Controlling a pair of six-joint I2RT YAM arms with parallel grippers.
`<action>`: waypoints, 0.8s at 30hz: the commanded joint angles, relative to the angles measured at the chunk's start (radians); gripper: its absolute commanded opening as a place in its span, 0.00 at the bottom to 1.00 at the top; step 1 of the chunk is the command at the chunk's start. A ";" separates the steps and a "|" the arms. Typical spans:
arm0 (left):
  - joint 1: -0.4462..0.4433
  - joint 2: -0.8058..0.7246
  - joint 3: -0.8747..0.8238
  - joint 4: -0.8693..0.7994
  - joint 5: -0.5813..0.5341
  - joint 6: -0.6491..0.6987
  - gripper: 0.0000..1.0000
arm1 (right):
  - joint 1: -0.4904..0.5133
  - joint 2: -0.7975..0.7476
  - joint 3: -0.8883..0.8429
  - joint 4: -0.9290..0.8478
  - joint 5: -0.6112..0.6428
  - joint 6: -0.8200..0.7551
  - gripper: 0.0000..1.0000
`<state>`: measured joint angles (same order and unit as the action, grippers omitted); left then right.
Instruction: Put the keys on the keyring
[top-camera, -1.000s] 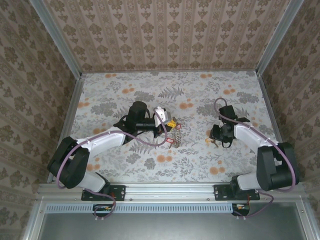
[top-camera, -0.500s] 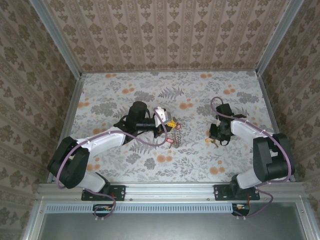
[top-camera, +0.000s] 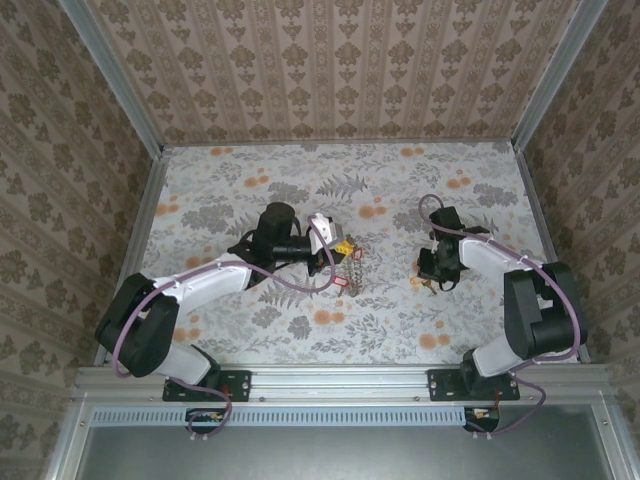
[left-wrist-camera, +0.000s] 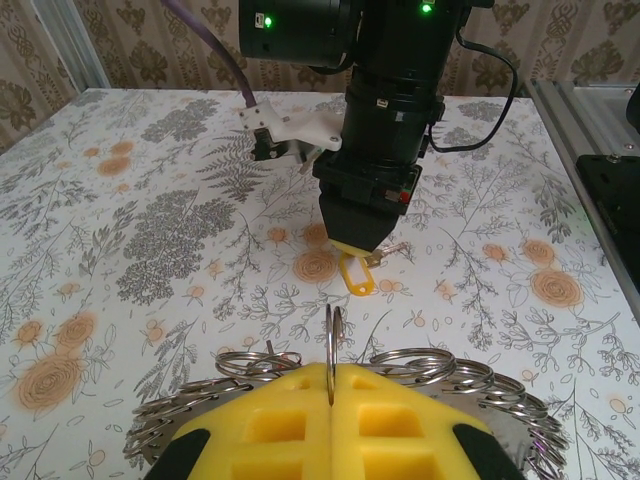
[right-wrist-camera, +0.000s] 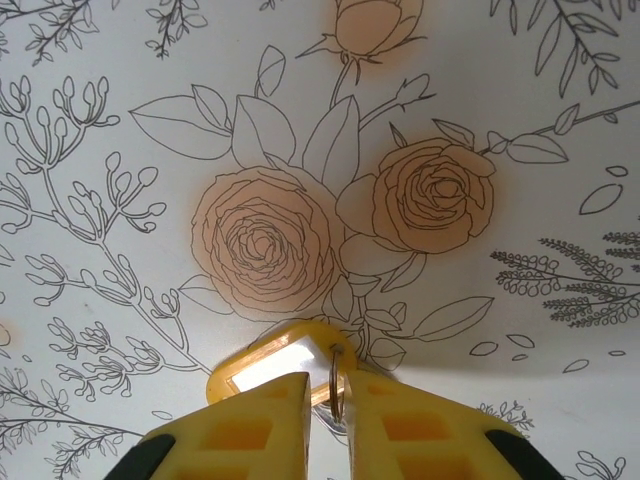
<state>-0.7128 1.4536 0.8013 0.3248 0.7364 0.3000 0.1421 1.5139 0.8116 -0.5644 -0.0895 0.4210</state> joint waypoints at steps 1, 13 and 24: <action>-0.004 0.001 0.041 0.012 0.023 0.024 0.00 | 0.007 0.003 0.033 -0.051 0.019 -0.006 0.19; -0.004 0.002 0.046 0.007 0.031 0.027 0.00 | 0.011 0.043 0.048 -0.053 0.027 -0.010 0.17; -0.004 -0.002 0.047 -0.004 0.029 0.031 0.00 | 0.011 0.042 0.051 -0.072 0.049 -0.014 0.15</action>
<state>-0.7128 1.4540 0.8078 0.3199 0.7368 0.3107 0.1490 1.5528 0.8429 -0.5888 -0.0734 0.4179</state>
